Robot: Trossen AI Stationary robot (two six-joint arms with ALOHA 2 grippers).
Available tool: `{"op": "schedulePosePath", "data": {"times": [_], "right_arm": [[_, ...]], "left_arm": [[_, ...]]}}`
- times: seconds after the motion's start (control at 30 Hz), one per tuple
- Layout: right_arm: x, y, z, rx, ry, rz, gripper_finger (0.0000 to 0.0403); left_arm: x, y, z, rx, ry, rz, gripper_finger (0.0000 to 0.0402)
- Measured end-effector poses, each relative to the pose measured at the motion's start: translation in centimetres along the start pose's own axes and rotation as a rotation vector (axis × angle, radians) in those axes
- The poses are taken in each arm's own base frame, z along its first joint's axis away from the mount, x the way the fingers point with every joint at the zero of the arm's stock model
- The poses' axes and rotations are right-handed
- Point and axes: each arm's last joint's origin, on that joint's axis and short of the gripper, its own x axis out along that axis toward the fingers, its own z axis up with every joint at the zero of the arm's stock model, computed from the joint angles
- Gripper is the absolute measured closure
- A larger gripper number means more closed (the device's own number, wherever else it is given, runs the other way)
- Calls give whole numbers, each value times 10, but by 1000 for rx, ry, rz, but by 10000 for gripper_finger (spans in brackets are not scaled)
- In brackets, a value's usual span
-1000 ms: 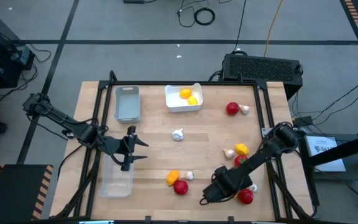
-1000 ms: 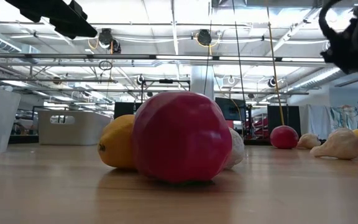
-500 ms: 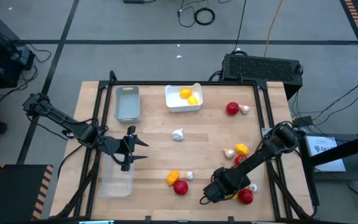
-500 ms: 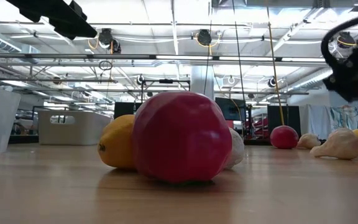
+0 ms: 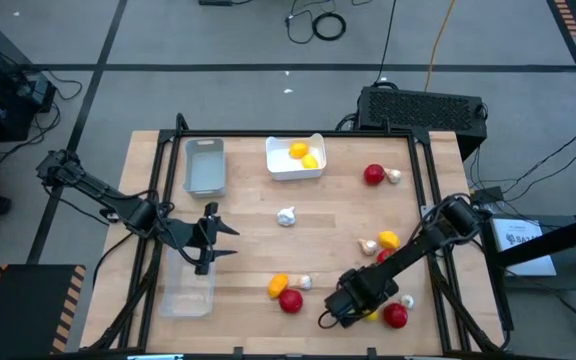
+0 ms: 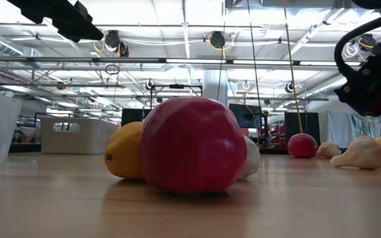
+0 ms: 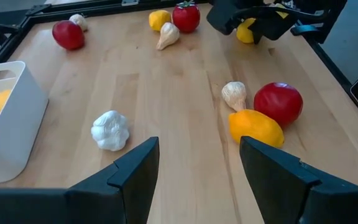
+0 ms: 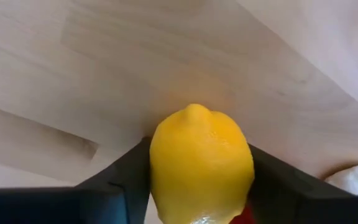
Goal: Sort produce into baskets
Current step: Put the lemon into the white bin
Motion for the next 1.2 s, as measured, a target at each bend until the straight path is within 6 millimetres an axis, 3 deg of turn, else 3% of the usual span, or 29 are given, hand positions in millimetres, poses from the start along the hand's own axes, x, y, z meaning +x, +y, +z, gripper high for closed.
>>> {"op": "schedulePosePath", "data": {"times": [0.2,0.43,0.7,0.93,1.2], "right_arm": [[-3,1,6,-23,1,7,243],[-13,2,26,-72,-65,47,227],[-41,4,62,-184,-224,163,230],[-97,-4,91,-277,-449,244,227],[-184,-27,152,-202,-1034,156,227]], "left_arm": [[1,0,0,2,4,3,169],[1,0,0,2,4,3,169],[1,0,0,1,4,3,169],[1,0,-1,2,5,3,169],[1,1,-1,8,1,42,169]]}}
